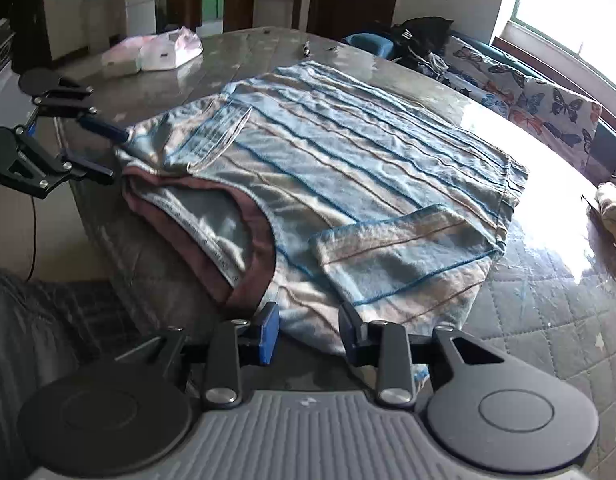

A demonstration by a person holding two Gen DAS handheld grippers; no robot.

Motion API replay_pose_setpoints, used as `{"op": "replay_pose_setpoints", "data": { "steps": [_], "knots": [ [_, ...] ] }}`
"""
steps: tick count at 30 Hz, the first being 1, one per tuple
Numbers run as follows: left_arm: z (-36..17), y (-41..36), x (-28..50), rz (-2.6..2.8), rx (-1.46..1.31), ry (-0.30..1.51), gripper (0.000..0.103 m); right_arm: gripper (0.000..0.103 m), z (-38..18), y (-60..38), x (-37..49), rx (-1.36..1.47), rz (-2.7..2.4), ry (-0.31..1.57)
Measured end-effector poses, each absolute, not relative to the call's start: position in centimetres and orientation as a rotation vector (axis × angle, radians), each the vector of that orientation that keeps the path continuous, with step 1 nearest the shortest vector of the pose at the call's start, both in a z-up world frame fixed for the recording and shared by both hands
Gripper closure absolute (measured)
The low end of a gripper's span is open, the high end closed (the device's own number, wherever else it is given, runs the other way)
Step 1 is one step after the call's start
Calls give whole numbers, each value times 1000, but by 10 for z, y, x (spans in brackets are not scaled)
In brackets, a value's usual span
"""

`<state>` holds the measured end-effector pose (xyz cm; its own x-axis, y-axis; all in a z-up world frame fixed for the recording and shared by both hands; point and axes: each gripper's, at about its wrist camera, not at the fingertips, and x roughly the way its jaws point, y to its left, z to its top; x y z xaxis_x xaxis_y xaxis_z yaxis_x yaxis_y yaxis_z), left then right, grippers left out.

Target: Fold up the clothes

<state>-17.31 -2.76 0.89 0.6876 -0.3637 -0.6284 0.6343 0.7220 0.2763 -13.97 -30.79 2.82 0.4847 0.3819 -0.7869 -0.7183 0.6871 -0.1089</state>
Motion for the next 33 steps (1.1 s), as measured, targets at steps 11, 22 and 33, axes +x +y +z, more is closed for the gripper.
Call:
{"op": "replay_pose_setpoints", "data": {
  "steps": [11, 22, 33],
  "knots": [
    [6, -36, -166, -629, 499, 536, 82, 59, 20, -302, -153, -585, 704, 777],
    [46, -26, -113, -555, 271, 519, 89, 56, 18, -296, -149, -630, 746, 735],
    [41, -18, -103, -572, 279, 559, 83, 91, 18, -292, -117, -491, 723, 778]
  ]
}}
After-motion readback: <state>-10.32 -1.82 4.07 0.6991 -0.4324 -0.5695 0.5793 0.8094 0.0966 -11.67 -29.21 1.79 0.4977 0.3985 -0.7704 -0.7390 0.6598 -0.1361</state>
